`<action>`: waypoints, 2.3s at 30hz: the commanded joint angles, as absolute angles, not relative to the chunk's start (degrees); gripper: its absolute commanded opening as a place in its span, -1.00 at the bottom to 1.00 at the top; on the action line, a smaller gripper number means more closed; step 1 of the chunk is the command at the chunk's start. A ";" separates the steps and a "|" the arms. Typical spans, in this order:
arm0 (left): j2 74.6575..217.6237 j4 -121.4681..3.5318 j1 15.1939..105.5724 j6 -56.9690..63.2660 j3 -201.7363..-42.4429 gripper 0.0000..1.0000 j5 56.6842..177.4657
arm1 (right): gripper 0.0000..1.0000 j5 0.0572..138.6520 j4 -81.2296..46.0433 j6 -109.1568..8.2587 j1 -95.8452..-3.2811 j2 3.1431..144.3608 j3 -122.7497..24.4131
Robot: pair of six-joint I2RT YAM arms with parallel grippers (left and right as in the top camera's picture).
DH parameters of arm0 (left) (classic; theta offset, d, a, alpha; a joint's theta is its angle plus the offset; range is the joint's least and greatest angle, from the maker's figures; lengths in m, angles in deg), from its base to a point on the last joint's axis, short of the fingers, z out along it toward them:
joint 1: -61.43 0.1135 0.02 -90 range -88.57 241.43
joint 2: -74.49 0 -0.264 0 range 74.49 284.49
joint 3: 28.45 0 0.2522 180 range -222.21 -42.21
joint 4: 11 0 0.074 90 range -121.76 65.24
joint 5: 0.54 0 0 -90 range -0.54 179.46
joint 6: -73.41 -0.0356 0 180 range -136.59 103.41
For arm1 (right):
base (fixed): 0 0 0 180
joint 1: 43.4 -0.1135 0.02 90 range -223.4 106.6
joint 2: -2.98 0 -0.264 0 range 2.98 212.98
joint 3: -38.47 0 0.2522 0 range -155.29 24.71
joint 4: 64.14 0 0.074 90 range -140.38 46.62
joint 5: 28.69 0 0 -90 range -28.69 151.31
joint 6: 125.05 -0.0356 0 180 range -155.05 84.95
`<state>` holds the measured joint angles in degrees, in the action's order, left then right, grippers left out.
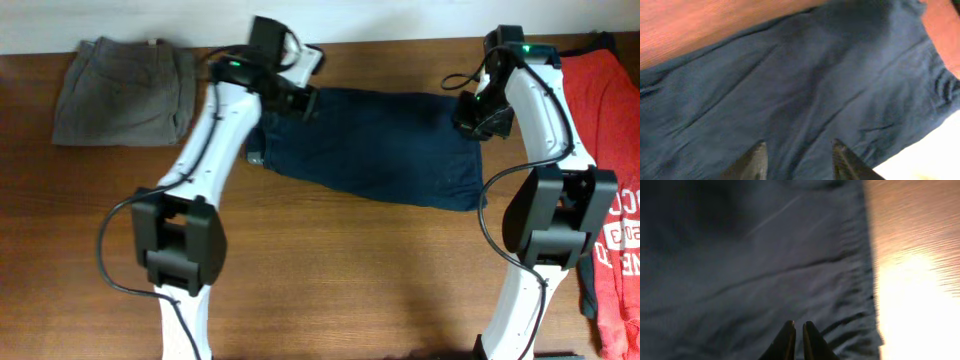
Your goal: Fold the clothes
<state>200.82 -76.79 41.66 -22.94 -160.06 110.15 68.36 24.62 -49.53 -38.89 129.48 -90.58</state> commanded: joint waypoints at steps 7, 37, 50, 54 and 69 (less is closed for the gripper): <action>211.22 -73.71 40.24 -21.78 -160.45 -0.77 109.88 | -0.78 74.22 26.37 -45.95 -42.65 129.04 -86.45; 214.13 -74.24 50.08 -22.13 -176.80 -0.92 93.88 | -0.92 60.19 13.80 -55.10 -43.67 127.77 -64.59; 209.84 -99.44 45.68 -19.59 -184.25 -0.81 106.61 | -0.46 74.39 15.62 -46.14 -43.78 123.16 -84.26; 209.86 -99.68 43.37 -17.87 -177.39 -0.81 110.71 | -0.46 76.58 12.08 -46.17 -43.89 124.73 -83.93; 209.86 -87.55 41.40 -15.68 -156.54 -0.96 106.96 | -0.92 83.55 -0.97 -45.95 -48.90 135.31 -83.93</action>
<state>209.95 -88.29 40.81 -16.45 -157.83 108.77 82.02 0.34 -45.51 -47.06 133.54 -83.82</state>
